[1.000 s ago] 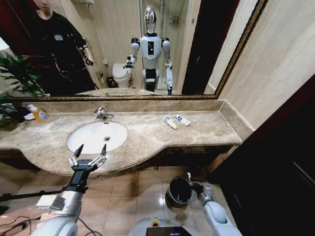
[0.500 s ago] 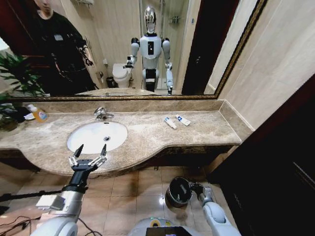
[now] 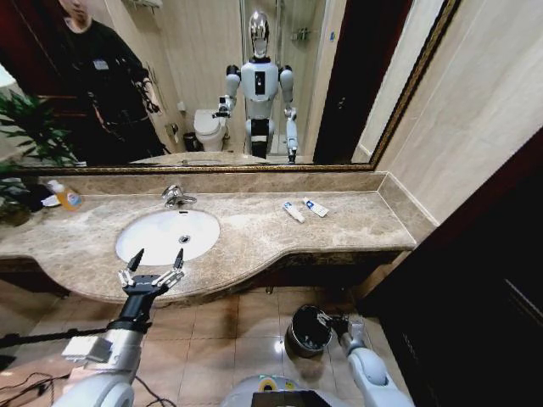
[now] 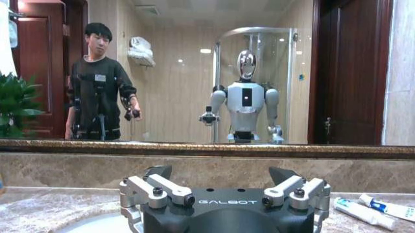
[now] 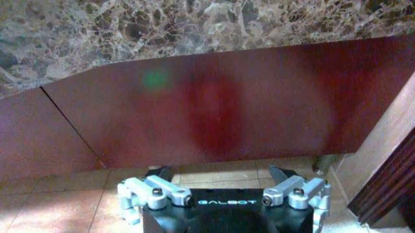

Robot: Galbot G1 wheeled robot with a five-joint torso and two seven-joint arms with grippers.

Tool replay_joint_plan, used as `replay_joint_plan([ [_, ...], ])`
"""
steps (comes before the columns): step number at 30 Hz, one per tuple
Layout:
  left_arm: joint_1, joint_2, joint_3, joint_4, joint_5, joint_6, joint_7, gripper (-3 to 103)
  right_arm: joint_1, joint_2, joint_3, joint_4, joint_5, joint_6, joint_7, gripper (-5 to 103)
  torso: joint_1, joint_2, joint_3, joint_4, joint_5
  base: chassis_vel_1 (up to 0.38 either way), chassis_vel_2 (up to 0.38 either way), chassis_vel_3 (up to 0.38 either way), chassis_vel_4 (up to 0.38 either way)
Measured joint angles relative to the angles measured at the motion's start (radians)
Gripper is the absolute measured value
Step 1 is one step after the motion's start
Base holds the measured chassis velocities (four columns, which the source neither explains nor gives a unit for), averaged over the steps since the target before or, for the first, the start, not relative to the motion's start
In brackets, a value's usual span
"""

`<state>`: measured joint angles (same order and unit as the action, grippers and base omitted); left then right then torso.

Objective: Pick up the trash from the sink and place it in the trash bin.

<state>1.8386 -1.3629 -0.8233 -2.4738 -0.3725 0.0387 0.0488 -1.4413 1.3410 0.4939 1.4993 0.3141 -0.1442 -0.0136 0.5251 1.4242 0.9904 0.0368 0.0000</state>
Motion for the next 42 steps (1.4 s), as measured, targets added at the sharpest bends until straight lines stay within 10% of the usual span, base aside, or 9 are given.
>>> replay_joint_plan([
  [20, 0.000, 0.000, 0.000, 0.000, 0.000, 0.000, 0.000, 100, -0.215, -0.045, 0.039, 0.531, 0.134, 0.043, 0.055, 100, 0.000, 0.000, 0.000, -0.0002, -0.0003, 0.000, 0.000, 0.000, 0.000],
  [42, 0.000, 0.000, 0.000, 0.000, 0.000, 0.000, 0.000, 100, 0.343, -0.208, -0.073, 0.373, 0.225, -0.172, -0.120, 100, 0.000, 0.000, 0.000, 0.0001, -0.0001, 0.000, 0.000, 0.000, 0.000],
])
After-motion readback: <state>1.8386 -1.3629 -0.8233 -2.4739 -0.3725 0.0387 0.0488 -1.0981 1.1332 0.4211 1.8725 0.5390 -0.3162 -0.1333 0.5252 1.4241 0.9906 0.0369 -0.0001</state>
